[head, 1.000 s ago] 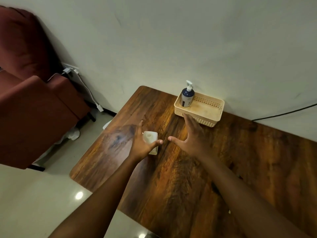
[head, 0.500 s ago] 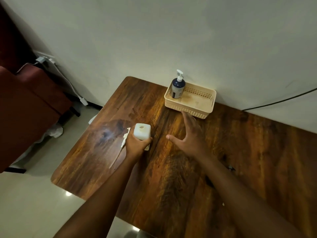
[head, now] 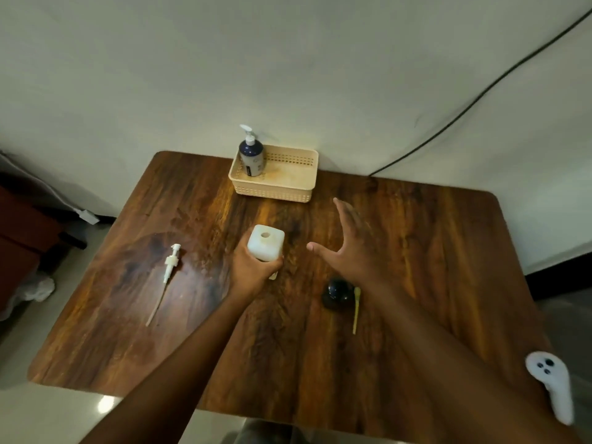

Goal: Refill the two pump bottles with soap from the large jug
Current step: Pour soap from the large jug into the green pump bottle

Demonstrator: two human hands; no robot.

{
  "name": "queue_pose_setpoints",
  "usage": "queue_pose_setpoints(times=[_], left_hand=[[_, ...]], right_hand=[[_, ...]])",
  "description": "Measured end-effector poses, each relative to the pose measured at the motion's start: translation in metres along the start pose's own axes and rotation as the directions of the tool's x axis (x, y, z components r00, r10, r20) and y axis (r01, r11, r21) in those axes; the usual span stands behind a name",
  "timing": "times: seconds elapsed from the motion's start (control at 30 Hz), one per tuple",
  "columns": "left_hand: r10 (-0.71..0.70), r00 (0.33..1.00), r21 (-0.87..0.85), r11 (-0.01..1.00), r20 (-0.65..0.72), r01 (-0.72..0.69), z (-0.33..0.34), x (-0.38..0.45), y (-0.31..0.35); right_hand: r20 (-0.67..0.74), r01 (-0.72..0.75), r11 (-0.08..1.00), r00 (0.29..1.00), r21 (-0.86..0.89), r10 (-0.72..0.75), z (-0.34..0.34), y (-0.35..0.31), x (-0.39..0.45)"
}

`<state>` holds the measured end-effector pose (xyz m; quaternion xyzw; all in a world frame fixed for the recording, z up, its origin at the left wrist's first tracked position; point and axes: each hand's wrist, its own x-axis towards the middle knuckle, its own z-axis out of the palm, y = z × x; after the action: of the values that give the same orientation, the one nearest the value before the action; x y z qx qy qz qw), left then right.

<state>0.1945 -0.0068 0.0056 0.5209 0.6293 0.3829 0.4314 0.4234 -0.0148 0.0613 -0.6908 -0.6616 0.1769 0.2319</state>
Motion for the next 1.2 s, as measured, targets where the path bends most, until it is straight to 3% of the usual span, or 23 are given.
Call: queue_pose_setpoints(times=[0.33,0.53,0.7,0.97,1.2], left_hand=[[0.084,0.993,0.045,0.995,0.089,-0.088,0.042,-0.031,0.023],[0.095,0.994,0.037,0.995,0.056,-0.097,0.048,-0.028,0.014],[0.098,0.994,0.018,0.995,0.049,-0.099,0.049,-0.025,0.004],[0.079,0.996,-0.007,0.997,0.041,-0.079,0.039,-0.023,0.005],[0.198,0.979,0.034,0.979,0.040,-0.199,0.009,-0.005,0.044]], right_hand=[[0.109,-0.178,0.971,0.981,0.161,0.162,-0.031,0.055,-0.049],[0.233,-0.296,0.940,0.939,0.172,0.253,0.019,0.074,-0.061],[0.324,-0.389,0.877,0.899,0.282,0.295,0.067,0.092,-0.068],[0.202,-0.325,0.894,0.941,0.308,0.273,0.086,0.084,-0.073],[0.108,-0.230,0.872,0.973,0.433,0.203,0.039,0.045,-0.033]])
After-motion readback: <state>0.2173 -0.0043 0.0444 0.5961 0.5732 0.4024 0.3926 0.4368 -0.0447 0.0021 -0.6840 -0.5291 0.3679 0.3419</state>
